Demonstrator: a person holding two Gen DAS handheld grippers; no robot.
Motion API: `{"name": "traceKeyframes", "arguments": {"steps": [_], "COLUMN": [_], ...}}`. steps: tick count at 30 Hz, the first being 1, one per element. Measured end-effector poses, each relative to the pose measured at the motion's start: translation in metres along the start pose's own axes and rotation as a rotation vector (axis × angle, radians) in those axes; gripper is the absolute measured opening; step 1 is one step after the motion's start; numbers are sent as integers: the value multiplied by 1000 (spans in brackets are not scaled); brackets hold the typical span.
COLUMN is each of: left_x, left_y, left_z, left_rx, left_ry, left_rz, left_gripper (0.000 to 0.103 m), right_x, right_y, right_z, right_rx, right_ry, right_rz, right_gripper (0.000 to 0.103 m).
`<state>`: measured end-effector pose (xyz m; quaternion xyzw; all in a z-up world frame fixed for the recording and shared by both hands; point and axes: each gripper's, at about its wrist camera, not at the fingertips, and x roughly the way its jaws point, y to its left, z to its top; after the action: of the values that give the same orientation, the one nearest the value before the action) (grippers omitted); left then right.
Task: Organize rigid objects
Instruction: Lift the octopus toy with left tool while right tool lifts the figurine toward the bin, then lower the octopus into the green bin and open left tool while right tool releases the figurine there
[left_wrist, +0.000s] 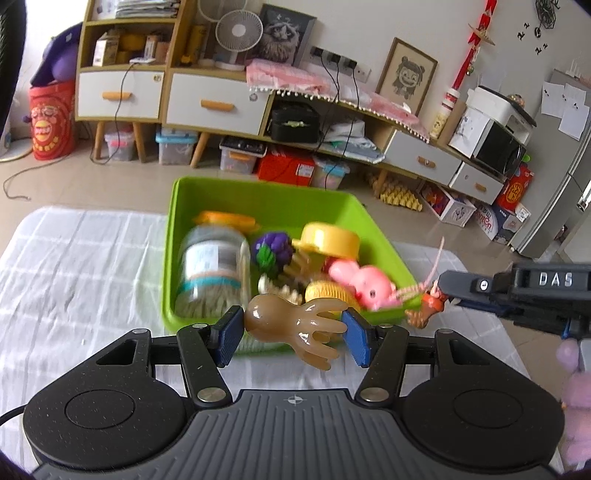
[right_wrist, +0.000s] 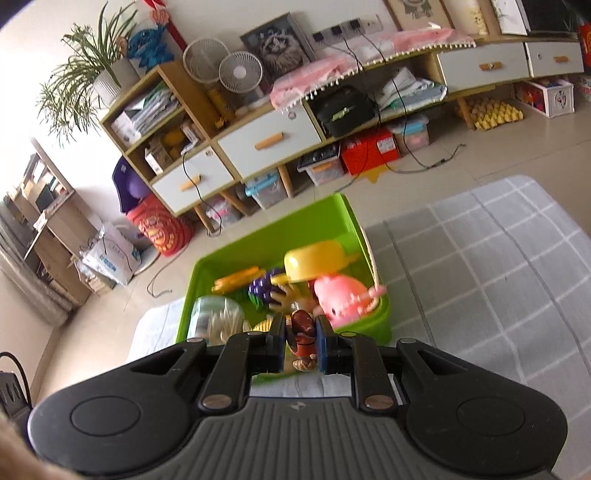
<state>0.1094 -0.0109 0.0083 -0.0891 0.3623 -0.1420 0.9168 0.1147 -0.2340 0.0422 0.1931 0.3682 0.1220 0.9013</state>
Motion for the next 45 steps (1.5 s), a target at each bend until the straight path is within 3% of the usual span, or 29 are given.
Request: {"name": "traceKeyframes", "arguments": {"steps": [11,31,45], "left_x": [33,65,82], "left_y": [-4,-7,-4], "left_z": [26,35,45], "left_rx": [28,90,142], "left_ry": [-40,-45,-62], "left_rz": [17,41,84], "left_gripper": [62,62,63], "right_x": [24,47,80], "right_y": [-4,-2,1], "right_z": [9,17,23], "right_rx": [59,71,74], "right_ry": [-55,-97,-77], "right_rz": [0,-30,-26], "right_gripper": [14,14,15]}}
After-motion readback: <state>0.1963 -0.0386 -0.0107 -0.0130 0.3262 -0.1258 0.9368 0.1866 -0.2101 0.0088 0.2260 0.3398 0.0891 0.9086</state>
